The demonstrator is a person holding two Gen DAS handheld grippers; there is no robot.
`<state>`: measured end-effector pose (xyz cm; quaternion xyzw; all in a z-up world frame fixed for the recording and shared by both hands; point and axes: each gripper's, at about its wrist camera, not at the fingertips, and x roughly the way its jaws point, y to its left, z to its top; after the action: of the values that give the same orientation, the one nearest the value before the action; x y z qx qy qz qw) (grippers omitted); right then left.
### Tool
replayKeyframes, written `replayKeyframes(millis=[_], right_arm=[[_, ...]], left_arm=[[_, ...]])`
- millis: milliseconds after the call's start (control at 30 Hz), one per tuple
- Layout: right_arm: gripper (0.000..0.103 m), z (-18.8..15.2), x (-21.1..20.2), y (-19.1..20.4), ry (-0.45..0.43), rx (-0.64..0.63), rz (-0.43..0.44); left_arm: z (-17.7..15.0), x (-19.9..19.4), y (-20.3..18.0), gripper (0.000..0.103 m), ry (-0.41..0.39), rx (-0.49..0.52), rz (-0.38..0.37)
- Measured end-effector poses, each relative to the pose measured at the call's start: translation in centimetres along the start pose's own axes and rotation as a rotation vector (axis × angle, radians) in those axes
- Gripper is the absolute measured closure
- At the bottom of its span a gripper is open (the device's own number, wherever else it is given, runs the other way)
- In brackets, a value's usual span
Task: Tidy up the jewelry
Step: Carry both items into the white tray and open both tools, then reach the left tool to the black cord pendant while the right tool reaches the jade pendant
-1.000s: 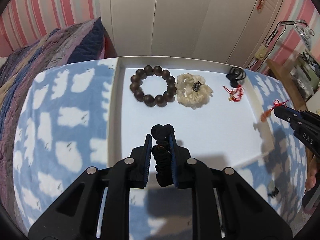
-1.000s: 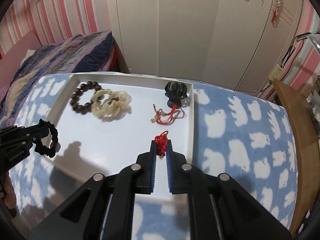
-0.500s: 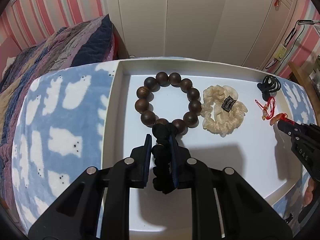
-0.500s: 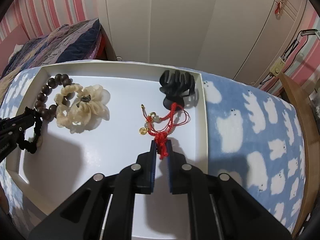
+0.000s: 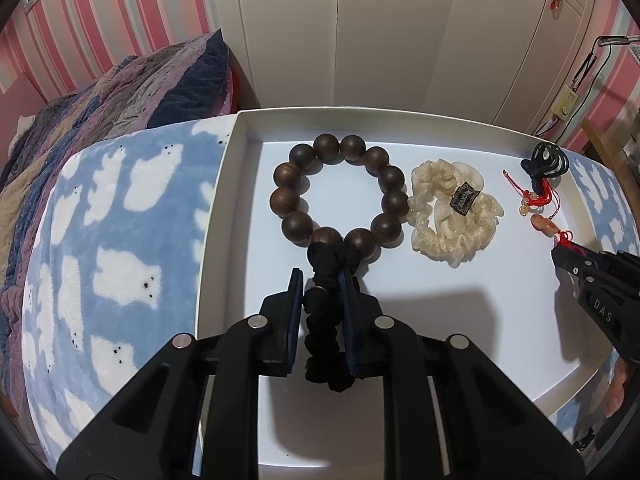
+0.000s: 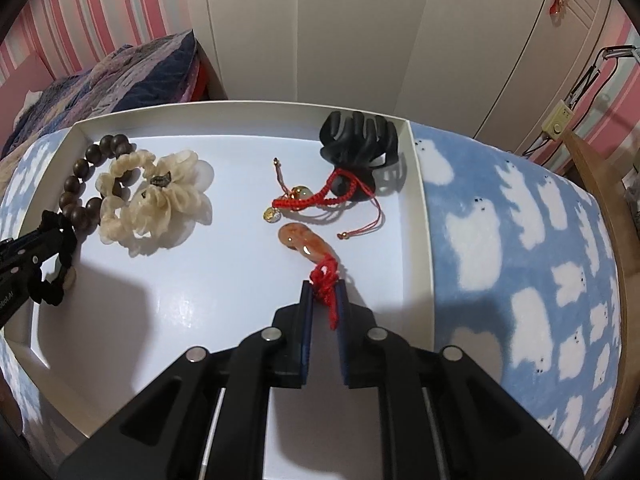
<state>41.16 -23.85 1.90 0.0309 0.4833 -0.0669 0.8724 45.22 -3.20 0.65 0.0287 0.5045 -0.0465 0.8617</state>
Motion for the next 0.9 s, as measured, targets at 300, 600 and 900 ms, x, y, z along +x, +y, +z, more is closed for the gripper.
replayKeyframes(millis=[300, 600, 900], right_arm=[[0.049, -0.1, -2.1, 0.5, -0.018, -0.012, 0.017], [0.012, -1.2, -9.8, -1.0, -0.122, 0.002, 0.054], [0.008, -6.1, -15.7, -4.4, -0.145, 0.062, 0.051]], left_arm=[[-0.6, -2.5, -0.1, 0.042, -0.034, 0.006, -0.008], [-2.0, -10.0, 0.1, 0.003, -0.143, 0.006, -0.031], [-6.3, -15.3, 0.5, 0.003, -0.133, -0.077, -0.043]])
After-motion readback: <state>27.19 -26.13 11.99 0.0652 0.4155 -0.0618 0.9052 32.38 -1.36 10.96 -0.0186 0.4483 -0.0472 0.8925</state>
